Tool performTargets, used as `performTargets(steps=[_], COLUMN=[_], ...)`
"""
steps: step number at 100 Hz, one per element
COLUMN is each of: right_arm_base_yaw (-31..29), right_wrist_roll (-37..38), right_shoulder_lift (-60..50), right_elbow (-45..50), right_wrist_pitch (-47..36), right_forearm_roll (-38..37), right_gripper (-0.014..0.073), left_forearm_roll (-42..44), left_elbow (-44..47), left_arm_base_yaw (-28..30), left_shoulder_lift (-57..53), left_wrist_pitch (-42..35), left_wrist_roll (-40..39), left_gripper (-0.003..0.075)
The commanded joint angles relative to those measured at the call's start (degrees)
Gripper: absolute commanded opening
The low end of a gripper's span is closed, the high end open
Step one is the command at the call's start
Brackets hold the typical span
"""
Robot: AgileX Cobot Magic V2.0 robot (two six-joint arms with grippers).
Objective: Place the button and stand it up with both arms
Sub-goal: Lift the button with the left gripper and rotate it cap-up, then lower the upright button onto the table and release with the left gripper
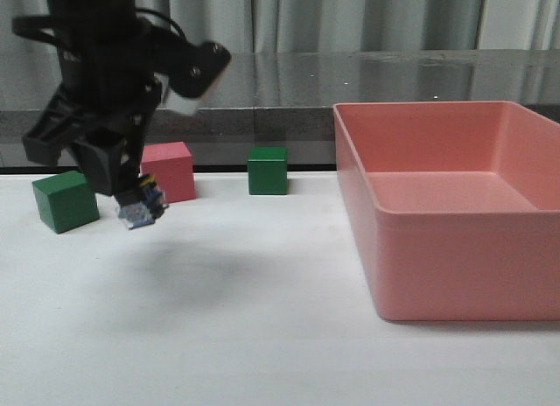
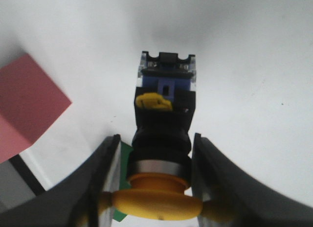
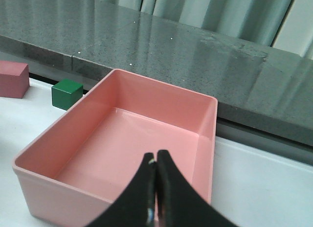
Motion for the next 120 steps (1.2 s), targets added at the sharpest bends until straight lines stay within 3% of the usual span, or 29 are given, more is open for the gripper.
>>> performTargets(steps=[1, 44, 56, 68, 78, 101, 120], right_arm_base_yaw=[-0.4, -0.4, -0.4, -0.4, -0.4, -0.4, -0.4], right_wrist_roll=[0.0, 0.0, 0.0, 0.0, 0.0, 0.0, 0.0], right_shoulder_lift=[0.4, 0.4, 0.4, 0.4, 0.4, 0.4, 0.4], right_elbow=[-1.5, -1.5, -1.5, -1.5, -1.5, -1.5, -1.5], right_wrist_pitch=[-3.9, -3.9, -3.9, -3.9, -3.9, -3.9, -3.9], right_forearm_roll=[0.6, 0.6, 0.6, 0.6, 0.6, 0.6, 0.6], right_gripper=[-0.0061, -0.0061, -0.0061, -0.0061, -0.0061, -0.0061, -0.0061], left_forearm_roll=[6.7, 5.7, 4.9, 4.9, 4.9, 4.4, 4.4], left_elbow=[-1.9, -1.9, -1.9, -1.9, -1.9, -1.9, -1.9], left_arm_base_yaw=[-1.9, -3.4, -3.4, -3.4, -3.4, -3.4, -3.1], left_shoulder_lift=[-0.2, 1.4, 1.4, 1.4, 1.4, 1.1, -2.3], left_wrist_pitch=[2.5, 2.0, 1.7, 1.3, 0.9, 0.7, 5.4], left_wrist_roll=[-2.9, -6.1, -6.1, -6.1, -6.1, -6.1, -6.1], left_gripper=[-0.0019, -0.0002, 0.0142, 0.0361, 0.0456, 0.0464, 0.0463])
